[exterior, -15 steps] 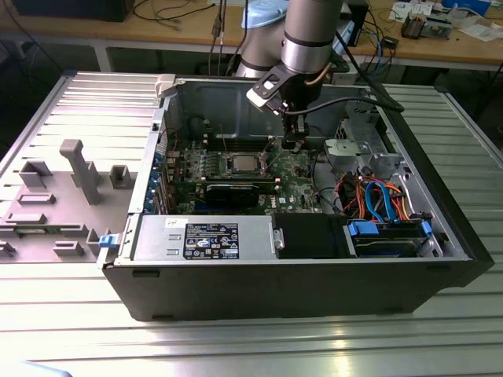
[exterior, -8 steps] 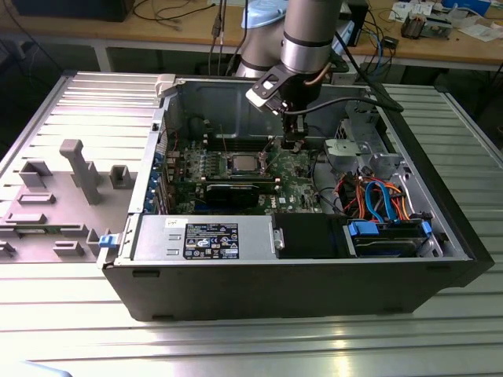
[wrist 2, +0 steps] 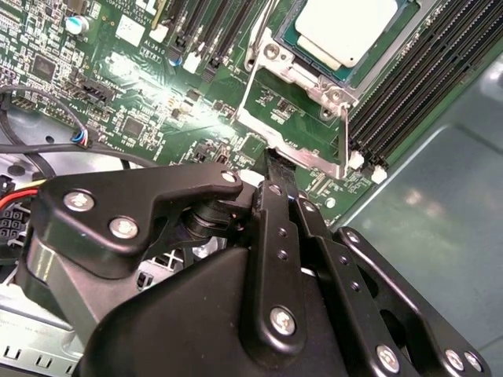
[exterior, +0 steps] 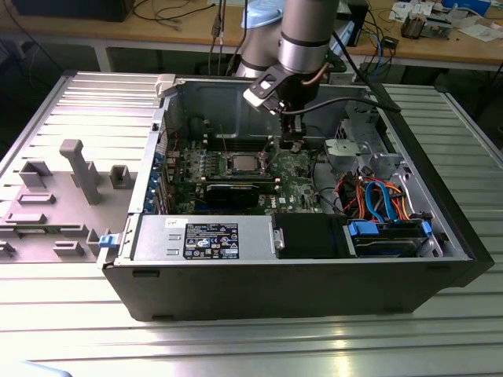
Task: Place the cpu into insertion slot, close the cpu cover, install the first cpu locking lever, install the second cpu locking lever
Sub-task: 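Close the cpu cover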
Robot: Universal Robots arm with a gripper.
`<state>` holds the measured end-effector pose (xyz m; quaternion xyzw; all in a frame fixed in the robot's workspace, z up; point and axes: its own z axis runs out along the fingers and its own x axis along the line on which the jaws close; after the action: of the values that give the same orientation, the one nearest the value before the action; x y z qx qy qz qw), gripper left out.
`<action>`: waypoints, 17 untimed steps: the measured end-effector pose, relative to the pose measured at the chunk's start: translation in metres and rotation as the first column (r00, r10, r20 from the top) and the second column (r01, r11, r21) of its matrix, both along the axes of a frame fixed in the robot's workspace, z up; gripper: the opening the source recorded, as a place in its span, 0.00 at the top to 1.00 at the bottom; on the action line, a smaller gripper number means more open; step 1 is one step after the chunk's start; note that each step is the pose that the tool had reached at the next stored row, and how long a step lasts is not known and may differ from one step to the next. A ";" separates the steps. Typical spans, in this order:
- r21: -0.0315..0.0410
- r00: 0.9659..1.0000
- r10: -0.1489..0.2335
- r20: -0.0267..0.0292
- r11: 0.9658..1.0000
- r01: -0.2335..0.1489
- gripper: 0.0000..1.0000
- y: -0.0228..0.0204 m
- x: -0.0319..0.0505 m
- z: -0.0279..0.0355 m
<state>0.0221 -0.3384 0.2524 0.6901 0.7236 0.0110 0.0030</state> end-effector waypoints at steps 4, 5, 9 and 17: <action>0.000 1.000 0.000 0.000 1.000 0.000 0.89 0.0000 -0.0013 0.0000; 0.000 1.000 0.000 0.000 1.000 0.000 0.89 0.0000 -0.0016 0.0000; 0.000 1.000 0.000 0.000 1.000 0.000 0.89 0.0000 -0.0033 0.0000; 0.000 1.000 0.000 0.000 1.000 0.000 0.89 0.0000 -0.0067 0.0000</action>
<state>0.0154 -0.3384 0.2524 0.6901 0.7237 0.0110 0.0030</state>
